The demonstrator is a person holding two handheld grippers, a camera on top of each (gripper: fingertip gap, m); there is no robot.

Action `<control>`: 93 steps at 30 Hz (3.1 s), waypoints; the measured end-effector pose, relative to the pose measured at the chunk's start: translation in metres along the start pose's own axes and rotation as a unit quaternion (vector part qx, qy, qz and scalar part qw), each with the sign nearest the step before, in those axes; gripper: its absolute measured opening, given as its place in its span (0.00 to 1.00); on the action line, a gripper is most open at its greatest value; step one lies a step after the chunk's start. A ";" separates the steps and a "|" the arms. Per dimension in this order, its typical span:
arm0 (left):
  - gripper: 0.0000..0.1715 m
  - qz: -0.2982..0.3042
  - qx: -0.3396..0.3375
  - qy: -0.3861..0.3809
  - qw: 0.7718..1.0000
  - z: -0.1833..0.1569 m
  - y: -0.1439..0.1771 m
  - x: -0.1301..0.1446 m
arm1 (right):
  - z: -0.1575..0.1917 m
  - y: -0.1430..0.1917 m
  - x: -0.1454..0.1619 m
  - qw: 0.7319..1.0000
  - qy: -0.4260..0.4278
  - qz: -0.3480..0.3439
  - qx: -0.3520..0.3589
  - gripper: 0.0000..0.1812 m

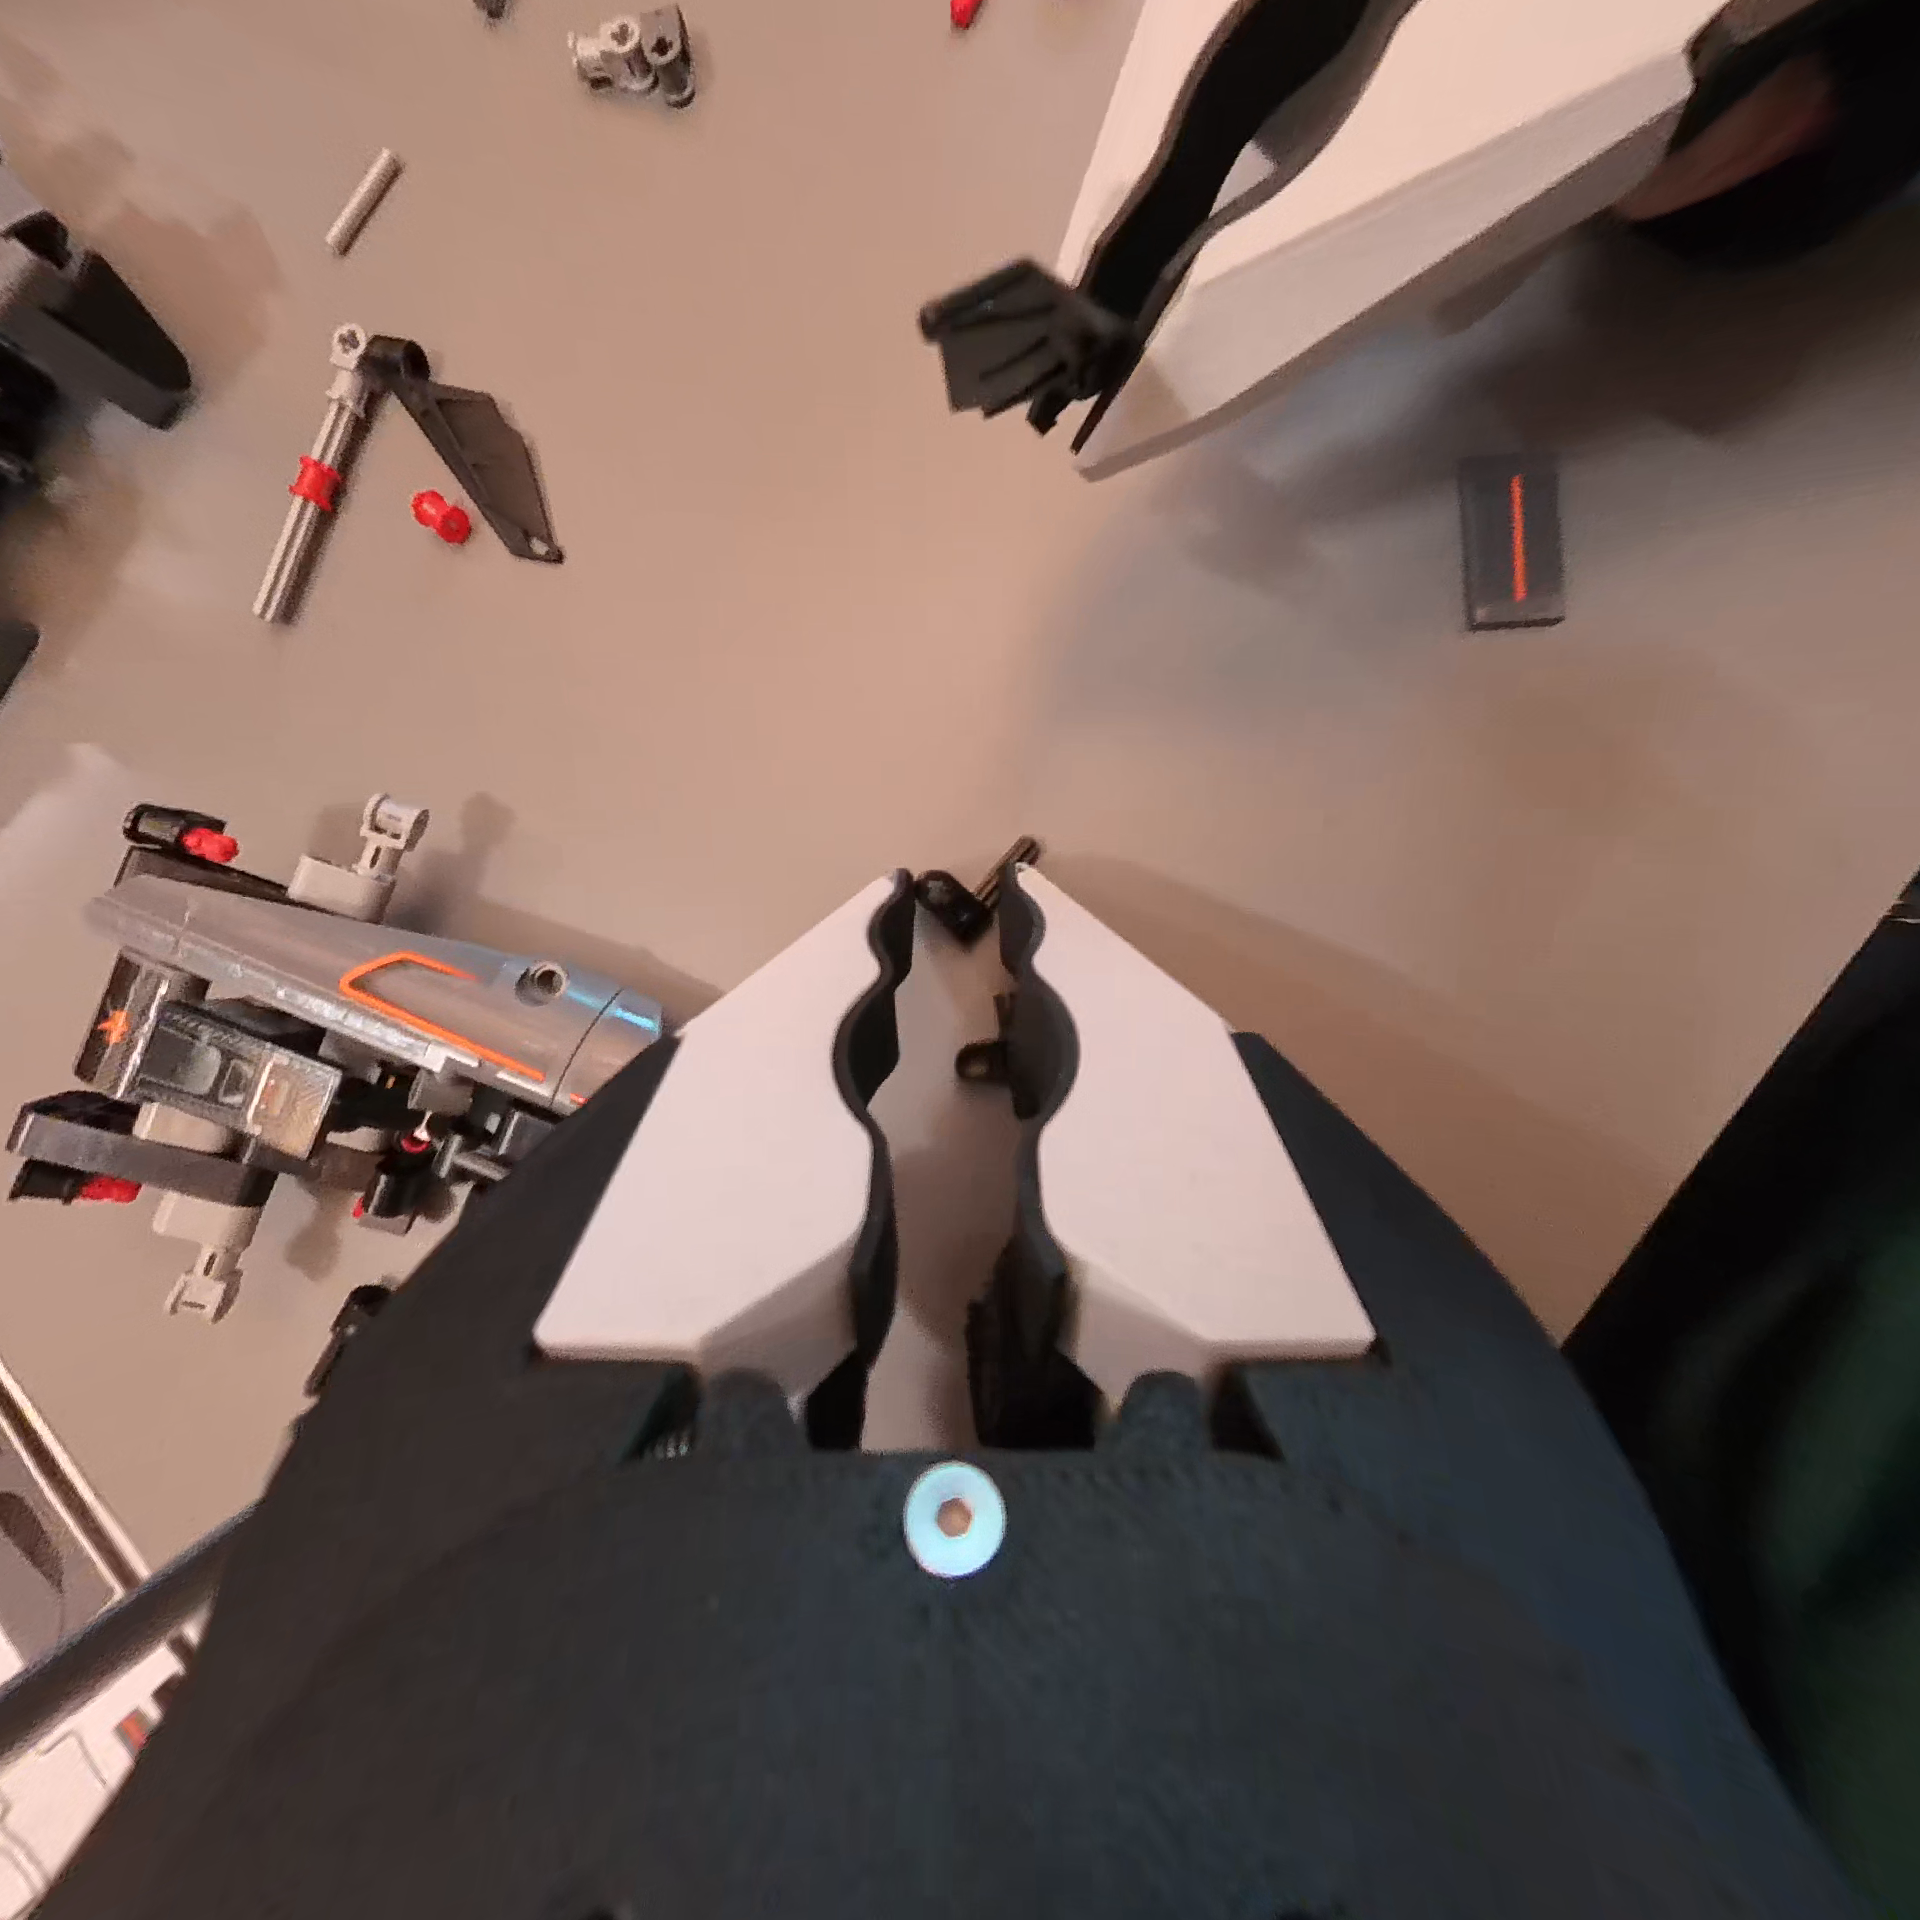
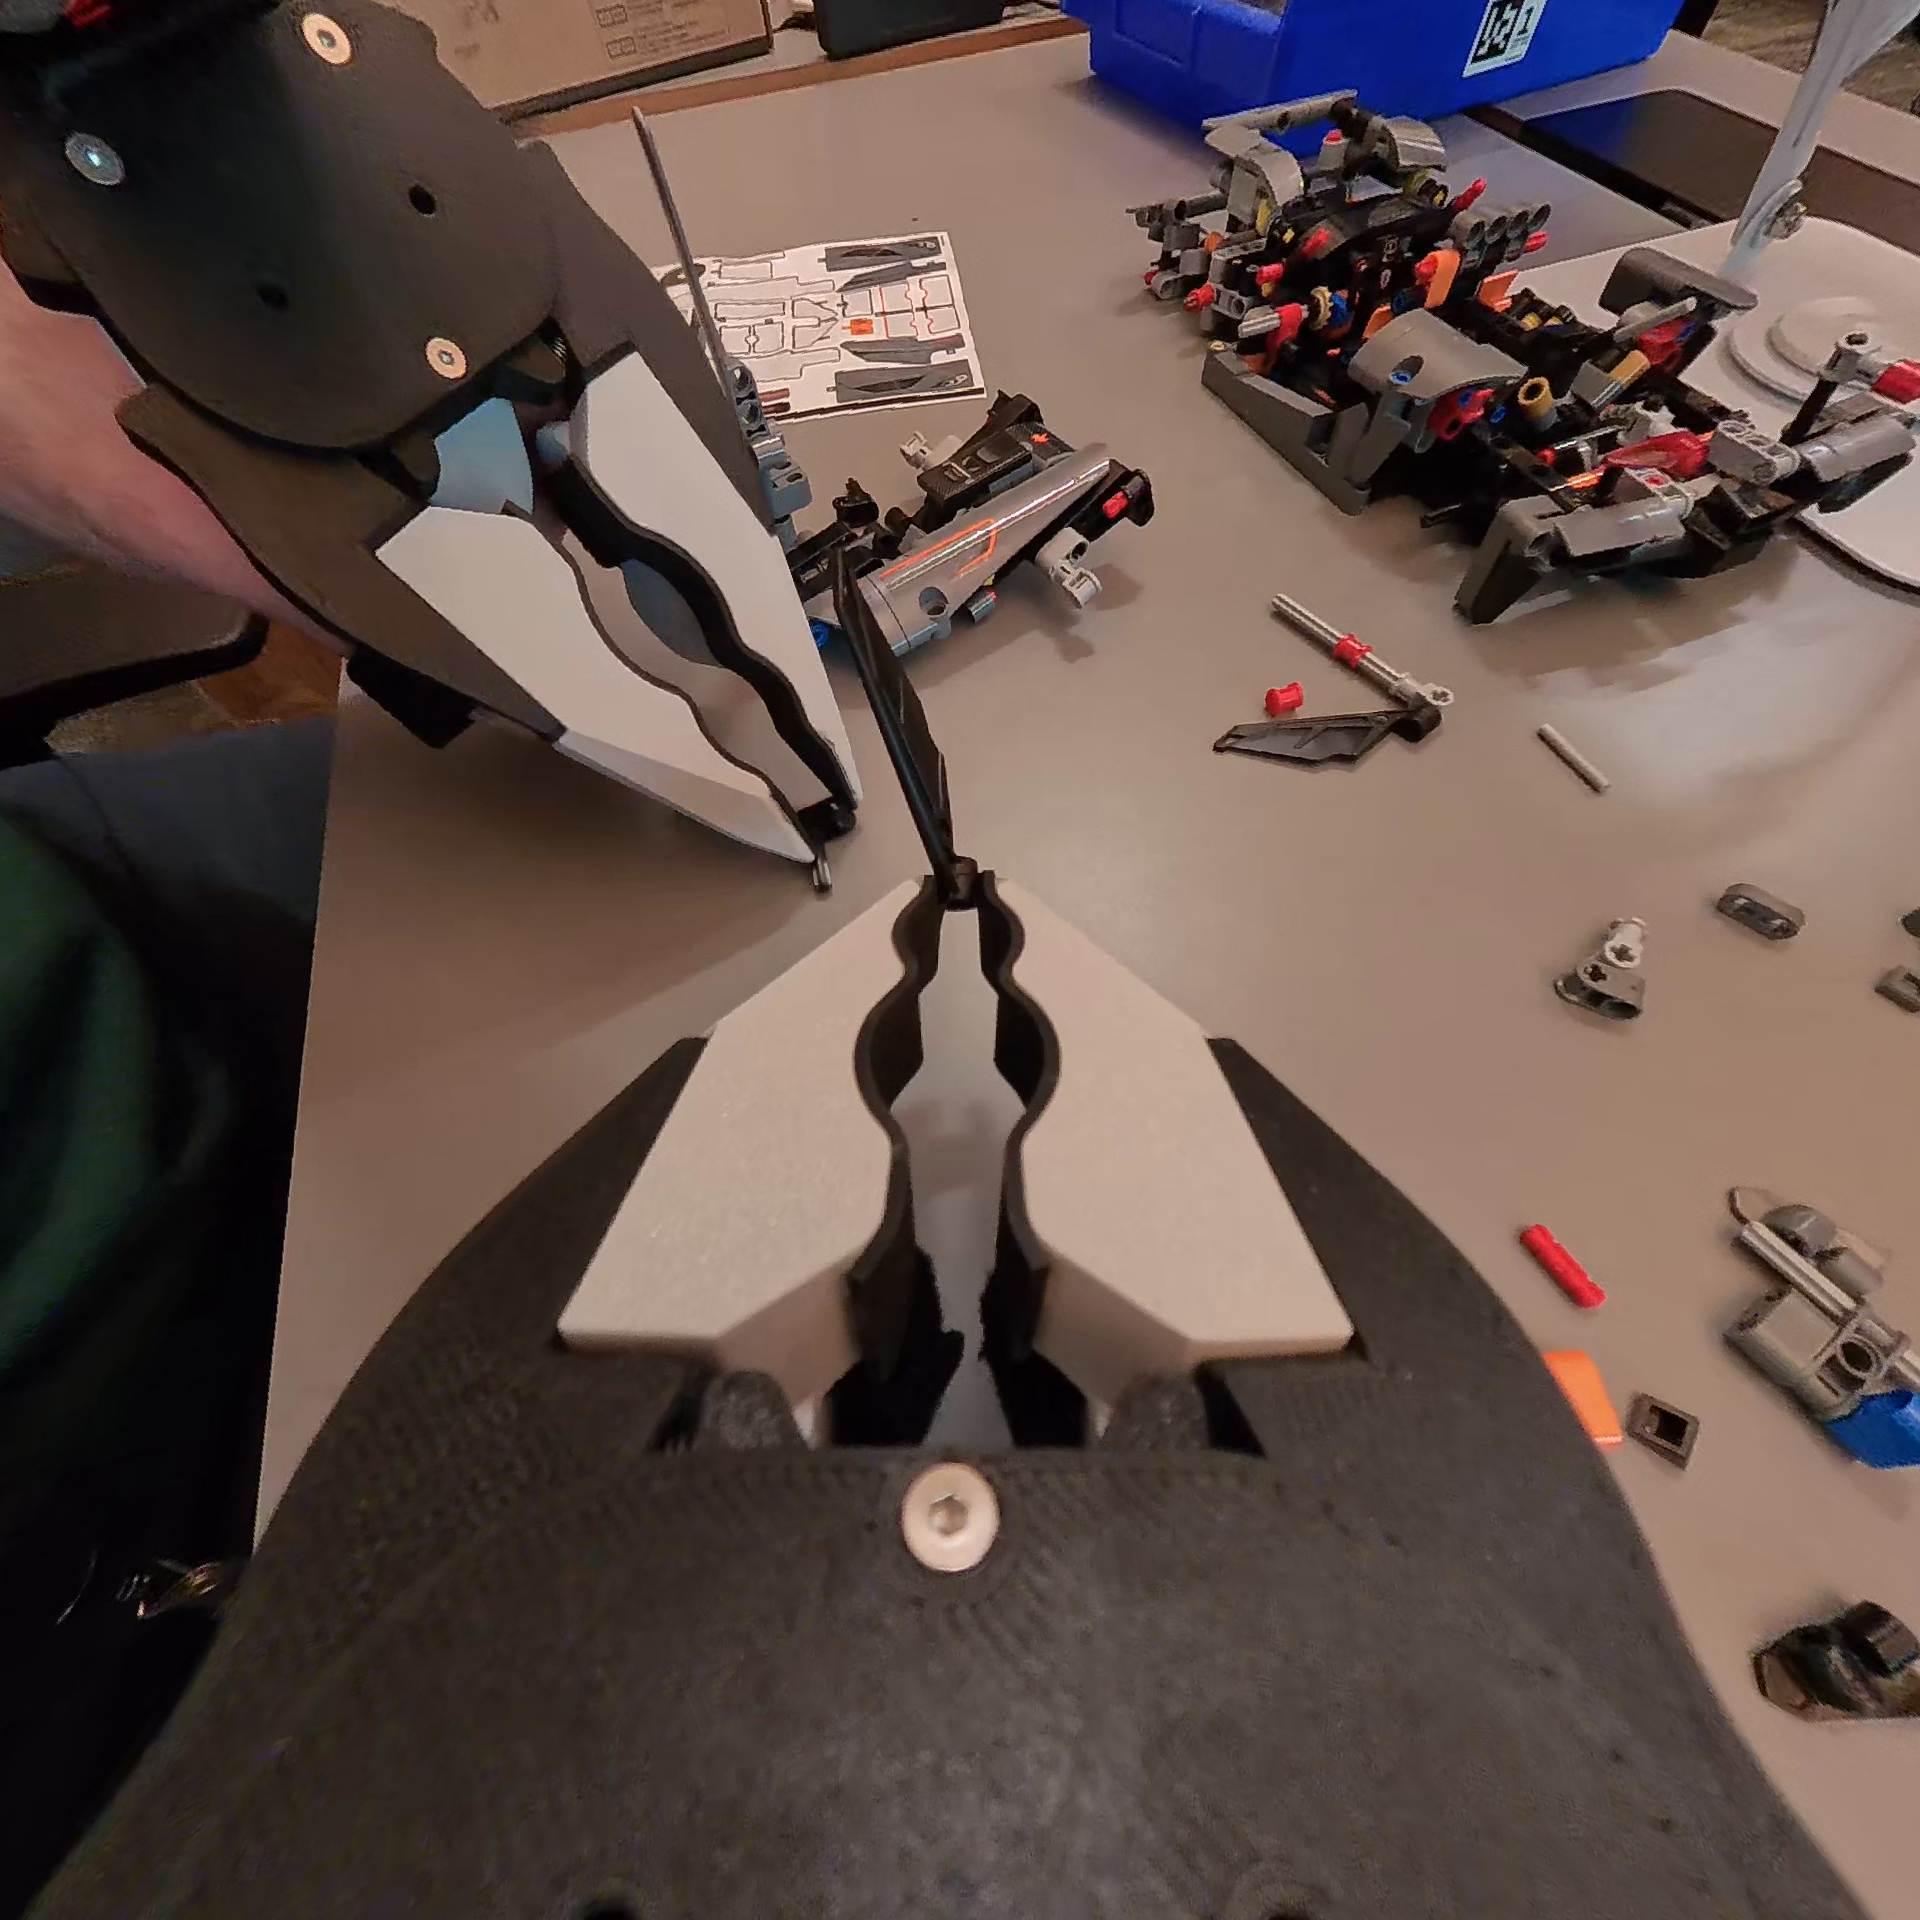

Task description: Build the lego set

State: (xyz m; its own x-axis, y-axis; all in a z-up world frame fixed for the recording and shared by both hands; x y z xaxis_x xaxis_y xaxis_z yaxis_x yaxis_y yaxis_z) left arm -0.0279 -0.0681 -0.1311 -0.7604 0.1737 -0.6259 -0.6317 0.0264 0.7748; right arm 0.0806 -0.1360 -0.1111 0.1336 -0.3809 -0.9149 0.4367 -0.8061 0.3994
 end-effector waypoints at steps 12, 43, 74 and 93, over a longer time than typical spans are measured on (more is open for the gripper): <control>0.03 -0.058 -0.031 -0.047 0.997 -0.006 0.005 -0.004 | 0.001 0.001 0.000 1.000 -0.005 -0.005 -0.008 0.03; 0.03 -0.274 -0.060 -0.041 0.959 -0.009 0.055 -0.063 | 0.013 0.025 -0.024 0.956 -0.218 -0.142 -0.139 0.03; 0.03 -0.244 -0.122 -0.165 0.948 -0.017 0.044 -0.069 | 0.008 0.015 -0.019 0.942 -0.275 -0.095 -0.165 0.02; 0.03 -0.298 -0.050 -0.114 0.947 -0.012 0.043 -0.071 | 0.005 0.014 -0.017 0.941 -0.273 -0.093 -0.179 0.02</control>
State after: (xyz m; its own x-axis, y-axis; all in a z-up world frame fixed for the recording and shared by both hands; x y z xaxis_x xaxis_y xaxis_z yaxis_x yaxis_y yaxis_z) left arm -0.0034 -0.0911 -0.0543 -0.2202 0.3655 -0.9044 -0.9577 0.0950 0.2716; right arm 0.0799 -0.1428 -0.0895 -0.4097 -0.5024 -0.7614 0.6913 -0.7156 0.1003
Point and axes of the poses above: each gripper's, where its closed fingertips meet, y back along the fingers, x out of its underside, z = x × y across the jaws, the point moved 6 cm from there along y, back along the fingers, and after that the axes turned 3 degrees about -z, right-handed, at the moved point
